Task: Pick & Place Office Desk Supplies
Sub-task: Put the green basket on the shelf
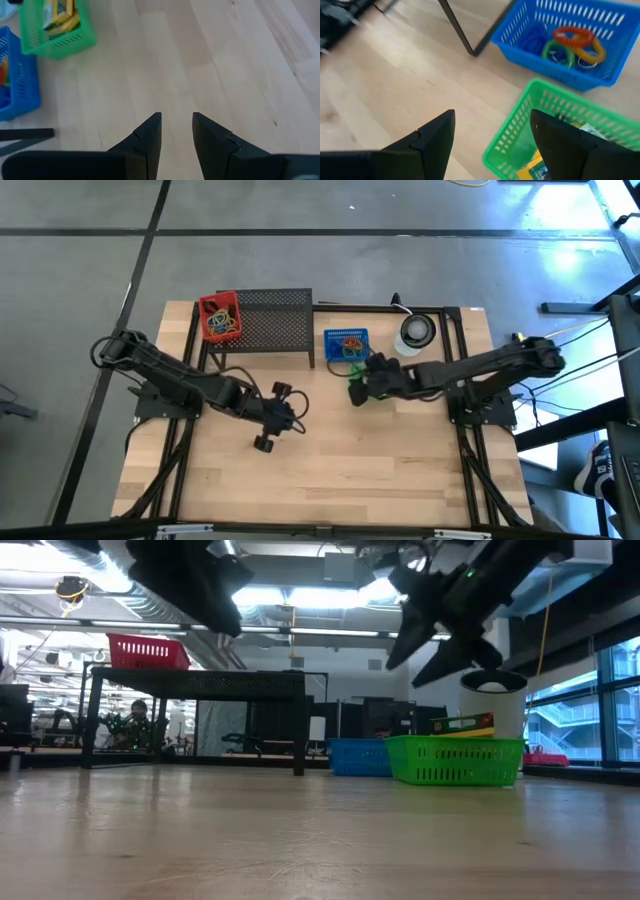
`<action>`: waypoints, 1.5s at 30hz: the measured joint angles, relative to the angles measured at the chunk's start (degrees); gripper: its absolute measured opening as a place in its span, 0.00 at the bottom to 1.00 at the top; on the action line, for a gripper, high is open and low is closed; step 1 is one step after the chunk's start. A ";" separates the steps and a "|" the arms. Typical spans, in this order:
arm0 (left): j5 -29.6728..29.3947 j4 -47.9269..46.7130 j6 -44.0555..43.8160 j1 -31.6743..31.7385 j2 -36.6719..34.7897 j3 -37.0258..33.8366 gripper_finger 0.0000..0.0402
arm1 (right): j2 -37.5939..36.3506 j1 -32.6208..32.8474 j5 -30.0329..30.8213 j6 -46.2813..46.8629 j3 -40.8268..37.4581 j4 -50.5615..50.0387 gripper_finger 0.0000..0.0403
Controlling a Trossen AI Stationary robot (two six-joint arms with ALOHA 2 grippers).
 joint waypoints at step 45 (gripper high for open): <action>-0.02 -2.58 -0.35 -4.33 0.00 0.00 0.24 | 20.50 -2.40 -11.34 -7.70 6.45 -3.49 0.19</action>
